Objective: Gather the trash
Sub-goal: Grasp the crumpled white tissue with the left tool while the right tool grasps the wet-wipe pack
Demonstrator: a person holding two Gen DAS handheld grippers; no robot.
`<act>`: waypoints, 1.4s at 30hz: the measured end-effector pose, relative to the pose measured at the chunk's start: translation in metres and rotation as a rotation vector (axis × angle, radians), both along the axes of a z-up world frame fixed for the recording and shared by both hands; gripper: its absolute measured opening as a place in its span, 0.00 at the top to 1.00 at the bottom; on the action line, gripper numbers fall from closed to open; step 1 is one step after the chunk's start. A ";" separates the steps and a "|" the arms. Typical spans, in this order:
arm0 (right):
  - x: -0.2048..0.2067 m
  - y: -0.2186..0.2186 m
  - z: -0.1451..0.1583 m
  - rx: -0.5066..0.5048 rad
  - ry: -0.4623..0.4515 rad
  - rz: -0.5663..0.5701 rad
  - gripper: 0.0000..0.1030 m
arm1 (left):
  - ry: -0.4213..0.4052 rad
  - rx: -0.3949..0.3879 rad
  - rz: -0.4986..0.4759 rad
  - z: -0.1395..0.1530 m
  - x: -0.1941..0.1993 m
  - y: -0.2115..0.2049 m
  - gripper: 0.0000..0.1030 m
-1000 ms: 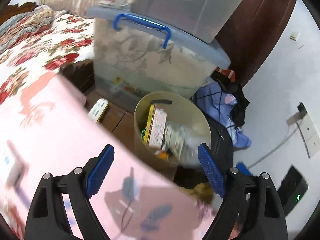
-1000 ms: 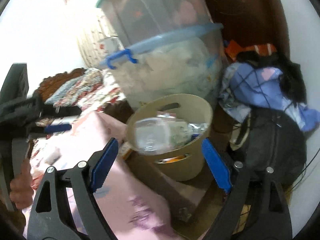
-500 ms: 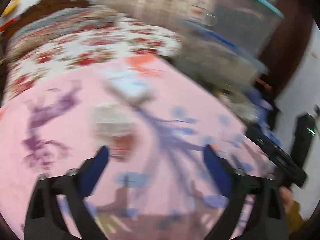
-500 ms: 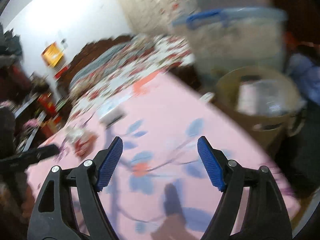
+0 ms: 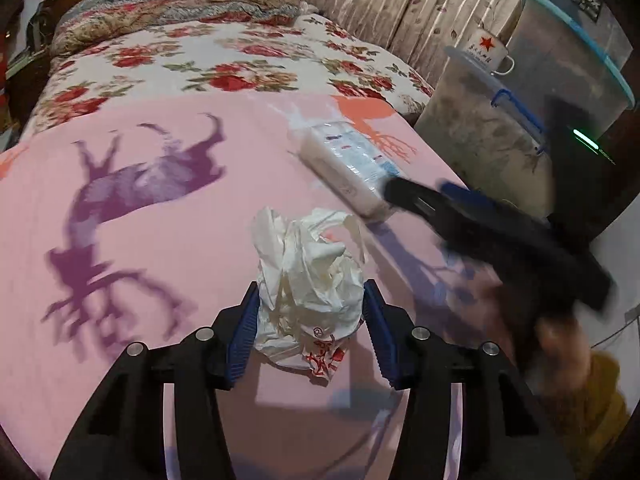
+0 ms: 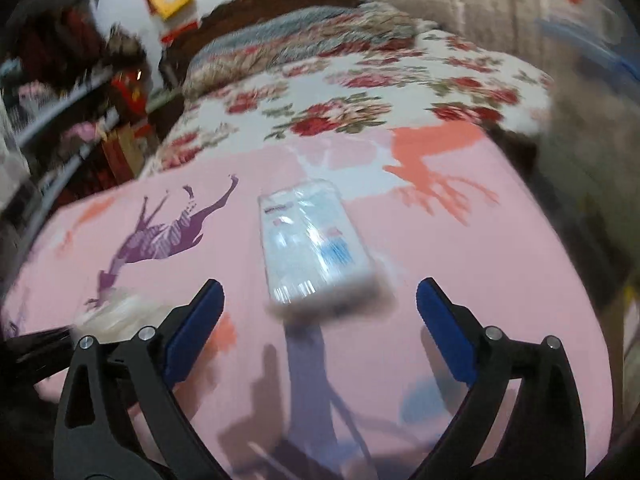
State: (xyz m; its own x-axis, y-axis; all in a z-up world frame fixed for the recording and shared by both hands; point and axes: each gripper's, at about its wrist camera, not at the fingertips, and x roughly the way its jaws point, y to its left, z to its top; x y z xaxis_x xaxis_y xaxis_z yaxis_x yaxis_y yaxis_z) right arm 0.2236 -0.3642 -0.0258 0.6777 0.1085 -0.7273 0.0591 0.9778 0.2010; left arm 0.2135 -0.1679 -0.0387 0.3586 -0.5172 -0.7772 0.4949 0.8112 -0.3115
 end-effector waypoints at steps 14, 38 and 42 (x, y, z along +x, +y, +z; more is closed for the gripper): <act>-0.070 0.037 -0.002 0.062 0.047 0.085 0.35 | 0.018 -0.053 0.026 -0.004 -0.081 0.099 0.52; -0.250 0.089 -0.014 -0.011 -0.013 0.013 0.14 | -0.019 -0.037 0.045 0.003 -0.118 0.100 0.19; -0.253 0.087 -0.015 0.012 -0.022 0.023 0.10 | -0.009 -0.044 0.051 0.006 -0.114 0.103 0.17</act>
State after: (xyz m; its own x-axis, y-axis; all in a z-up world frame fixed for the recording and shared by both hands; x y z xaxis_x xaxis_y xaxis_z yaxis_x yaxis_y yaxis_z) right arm -0.0294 -0.2776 -0.0406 0.6906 0.1330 -0.7109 0.0324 0.9763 0.2141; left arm 0.0993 -0.0646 -0.0323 0.3924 -0.5315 -0.7507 0.4564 0.8211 -0.3427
